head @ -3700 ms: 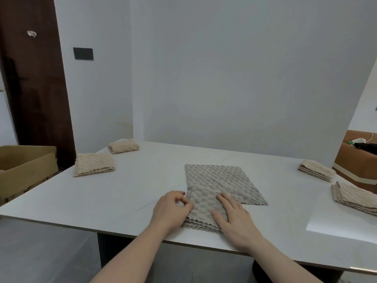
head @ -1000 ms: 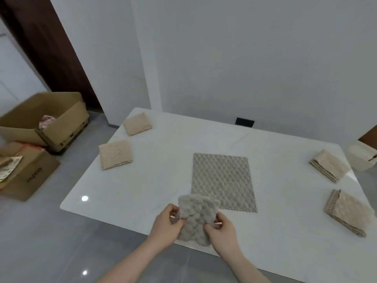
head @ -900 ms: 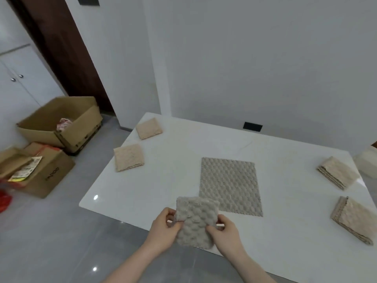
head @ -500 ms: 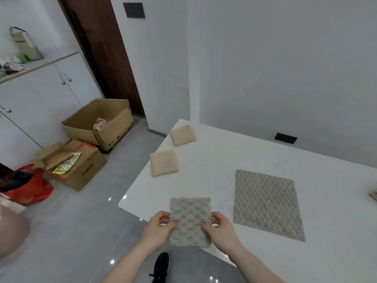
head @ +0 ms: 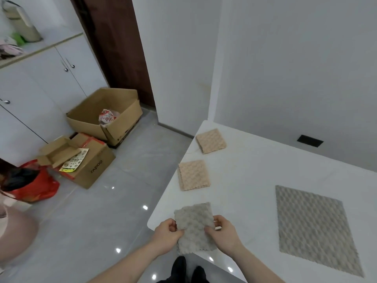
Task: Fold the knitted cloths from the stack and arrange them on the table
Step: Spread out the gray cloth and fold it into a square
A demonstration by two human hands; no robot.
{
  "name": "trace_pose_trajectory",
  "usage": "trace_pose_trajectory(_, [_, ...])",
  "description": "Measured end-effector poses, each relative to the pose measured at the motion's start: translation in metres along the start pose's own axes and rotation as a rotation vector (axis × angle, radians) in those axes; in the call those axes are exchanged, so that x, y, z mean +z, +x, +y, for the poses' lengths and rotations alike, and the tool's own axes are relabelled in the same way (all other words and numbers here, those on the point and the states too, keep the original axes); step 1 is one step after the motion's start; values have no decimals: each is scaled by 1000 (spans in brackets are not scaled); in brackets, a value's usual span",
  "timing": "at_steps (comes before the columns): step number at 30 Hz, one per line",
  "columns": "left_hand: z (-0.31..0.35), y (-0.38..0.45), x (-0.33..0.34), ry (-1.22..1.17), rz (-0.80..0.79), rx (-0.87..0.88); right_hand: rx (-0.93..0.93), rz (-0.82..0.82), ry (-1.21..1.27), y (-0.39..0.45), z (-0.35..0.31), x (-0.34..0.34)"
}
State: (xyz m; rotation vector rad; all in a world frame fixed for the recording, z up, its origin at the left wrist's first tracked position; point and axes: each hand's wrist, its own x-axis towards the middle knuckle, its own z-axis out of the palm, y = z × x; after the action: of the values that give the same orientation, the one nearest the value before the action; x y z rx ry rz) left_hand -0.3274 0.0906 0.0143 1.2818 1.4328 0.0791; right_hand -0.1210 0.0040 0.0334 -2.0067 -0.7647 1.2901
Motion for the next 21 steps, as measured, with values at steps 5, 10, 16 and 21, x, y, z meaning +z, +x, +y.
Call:
trace_pose_trajectory(5, [-8,15,-16,-53,-3,-63,-31,-34,-103,32,-15,19])
trace_pose_trajectory(10, [-17,35,-48,-65,-30,-108,-36,-57,-180,52,-32,48])
trace_pose_trajectory(16, [-22,69,-81,-52,-141,-138,32,-24,-250,77,-50,88])
trace_pose_trajectory(21, [-115,167,-75,-42,-285,-129,122,37,-268,93,-61,128])
